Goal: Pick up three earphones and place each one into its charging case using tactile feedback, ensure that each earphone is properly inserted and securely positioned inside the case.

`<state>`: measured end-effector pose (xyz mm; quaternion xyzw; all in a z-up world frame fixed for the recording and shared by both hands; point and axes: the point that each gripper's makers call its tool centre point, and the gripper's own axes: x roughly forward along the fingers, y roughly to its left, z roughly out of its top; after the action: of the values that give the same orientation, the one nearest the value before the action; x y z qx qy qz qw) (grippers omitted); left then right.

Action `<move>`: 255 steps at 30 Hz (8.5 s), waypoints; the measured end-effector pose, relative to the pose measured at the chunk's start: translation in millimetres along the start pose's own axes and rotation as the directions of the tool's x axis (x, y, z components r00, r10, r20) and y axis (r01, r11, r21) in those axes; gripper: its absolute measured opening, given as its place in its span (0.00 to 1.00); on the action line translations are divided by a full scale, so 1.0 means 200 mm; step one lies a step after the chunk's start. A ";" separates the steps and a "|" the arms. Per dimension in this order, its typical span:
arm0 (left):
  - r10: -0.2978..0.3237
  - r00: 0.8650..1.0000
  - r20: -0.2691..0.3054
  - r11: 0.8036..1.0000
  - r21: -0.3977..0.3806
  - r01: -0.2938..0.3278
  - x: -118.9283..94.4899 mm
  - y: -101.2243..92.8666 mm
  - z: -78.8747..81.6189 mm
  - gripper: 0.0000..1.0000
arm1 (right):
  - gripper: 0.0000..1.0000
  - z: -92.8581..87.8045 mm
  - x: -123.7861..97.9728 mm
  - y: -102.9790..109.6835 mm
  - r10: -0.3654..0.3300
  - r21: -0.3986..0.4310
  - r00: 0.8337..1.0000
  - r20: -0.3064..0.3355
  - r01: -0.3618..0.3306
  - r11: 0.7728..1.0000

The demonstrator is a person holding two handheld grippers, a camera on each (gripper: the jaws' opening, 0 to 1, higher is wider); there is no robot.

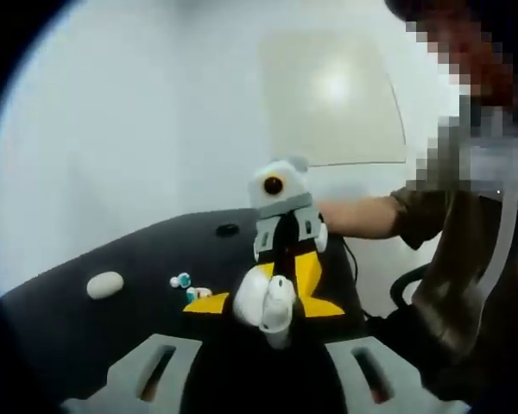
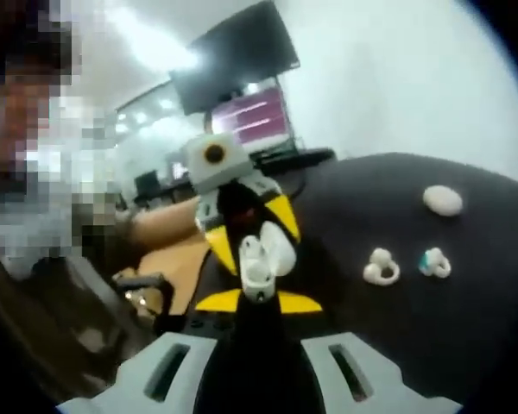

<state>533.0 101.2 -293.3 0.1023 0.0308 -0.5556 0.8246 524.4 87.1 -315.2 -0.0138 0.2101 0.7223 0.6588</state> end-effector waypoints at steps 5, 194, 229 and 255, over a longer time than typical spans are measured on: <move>0.012 1.000 0.023 1.000 0.027 -0.013 -0.02 0.01 0.02 0.22 | 0.15 0.00 0.01 0.00 0.020 0.084 1.000 -0.003 -0.019 0.996; 0.342 0.937 0.072 0.916 -0.249 -0.315 -0.12 0.38 0.05 0.31 | 0.52 0.44 -0.07 -1.07 -0.629 -0.103 0.773 0.079 0.634 0.766; 0.331 0.939 0.092 0.924 -0.232 -0.303 -0.15 0.38 0.04 0.28 | 0.38 0.46 0.00 -0.60 -0.511 -0.488 0.858 0.056 0.470 0.735; 0.289 0.956 -0.047 0.955 -0.059 -0.291 -0.06 0.31 -0.07 0.30 | 0.40 -0.03 -0.22 -0.24 -0.509 -0.181 0.859 0.051 0.509 0.842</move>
<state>586.3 136.6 -296.5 0.0891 0.0491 -0.4253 0.8993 574.9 45.9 -321.2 -0.1310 0.1296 0.5383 0.8224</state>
